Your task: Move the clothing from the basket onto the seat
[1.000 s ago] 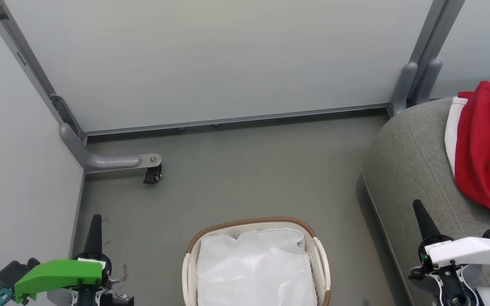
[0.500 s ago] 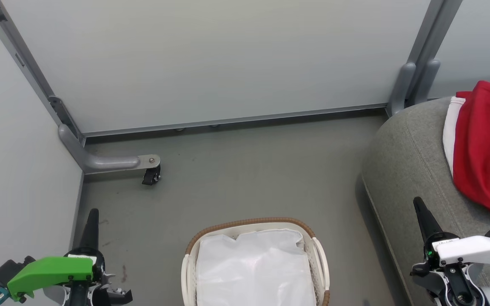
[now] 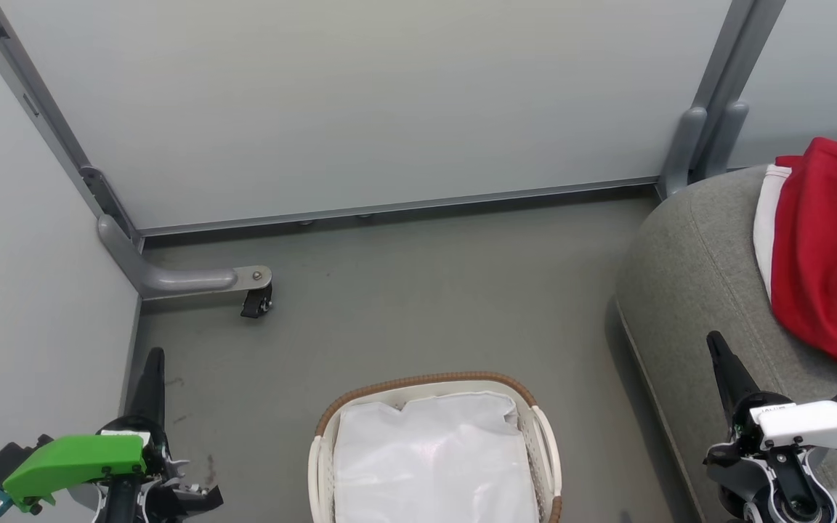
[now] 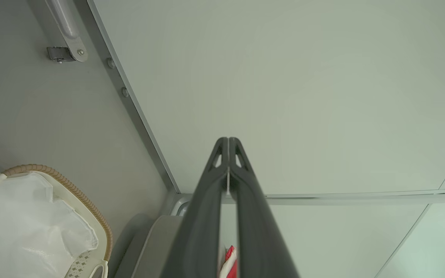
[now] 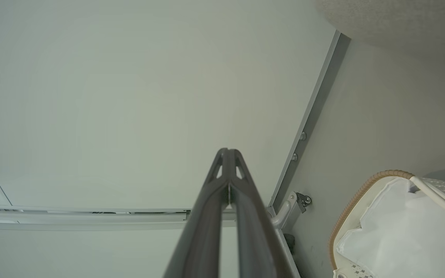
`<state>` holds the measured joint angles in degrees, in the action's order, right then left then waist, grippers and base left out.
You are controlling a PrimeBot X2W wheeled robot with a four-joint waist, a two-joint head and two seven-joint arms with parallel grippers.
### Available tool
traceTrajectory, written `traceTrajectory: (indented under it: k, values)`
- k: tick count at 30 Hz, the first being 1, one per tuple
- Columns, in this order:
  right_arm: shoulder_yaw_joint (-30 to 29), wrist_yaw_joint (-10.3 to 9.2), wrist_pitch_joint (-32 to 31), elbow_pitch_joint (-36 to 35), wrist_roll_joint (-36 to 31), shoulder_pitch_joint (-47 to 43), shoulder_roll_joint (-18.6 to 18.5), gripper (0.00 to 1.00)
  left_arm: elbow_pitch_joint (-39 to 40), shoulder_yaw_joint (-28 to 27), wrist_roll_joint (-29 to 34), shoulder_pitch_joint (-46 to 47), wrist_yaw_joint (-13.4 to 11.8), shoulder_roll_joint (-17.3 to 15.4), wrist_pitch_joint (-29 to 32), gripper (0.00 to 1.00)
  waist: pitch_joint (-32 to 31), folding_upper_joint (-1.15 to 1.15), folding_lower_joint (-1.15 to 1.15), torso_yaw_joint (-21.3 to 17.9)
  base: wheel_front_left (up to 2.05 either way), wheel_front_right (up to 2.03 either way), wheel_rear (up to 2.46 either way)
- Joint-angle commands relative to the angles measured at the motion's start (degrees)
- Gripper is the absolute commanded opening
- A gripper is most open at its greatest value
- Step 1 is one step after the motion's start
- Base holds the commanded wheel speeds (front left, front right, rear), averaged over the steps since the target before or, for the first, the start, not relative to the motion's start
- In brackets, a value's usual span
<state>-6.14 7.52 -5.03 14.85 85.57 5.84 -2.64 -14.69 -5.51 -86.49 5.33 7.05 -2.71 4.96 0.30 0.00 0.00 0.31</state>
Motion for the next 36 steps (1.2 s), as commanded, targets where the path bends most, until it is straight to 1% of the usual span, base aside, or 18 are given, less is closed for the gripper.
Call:
traceTrajectory:
  k: [1,16,36]
  values:
    - [-0.2,-0.05,-0.3,-0.5,1.3,0.6,-0.4,0.00,0.4,-0.4,-1.2,0.9,0.3,-0.3,0.3,0.00,0.0,0.00,0.00,0.0,0.00,0.00,0.00]
    - [-0.5,-0.06,-1.7,-1.0,7.2,0.6,-0.4,0.00,0.8,-1.2,-6.2,1.3,0.6,-0.3,1.8,0.00,-0.1,0.00,0.00,-0.3,0.00,0.00,0.00]
    - [-0.5,-0.03,-1.7,-1.0,6.9,0.6,-0.4,0.00,0.7,-1.2,-6.0,1.2,0.6,-0.3,1.8,0.00,-0.1,0.00,0.00,-0.3,0.00,0.00,0.00]
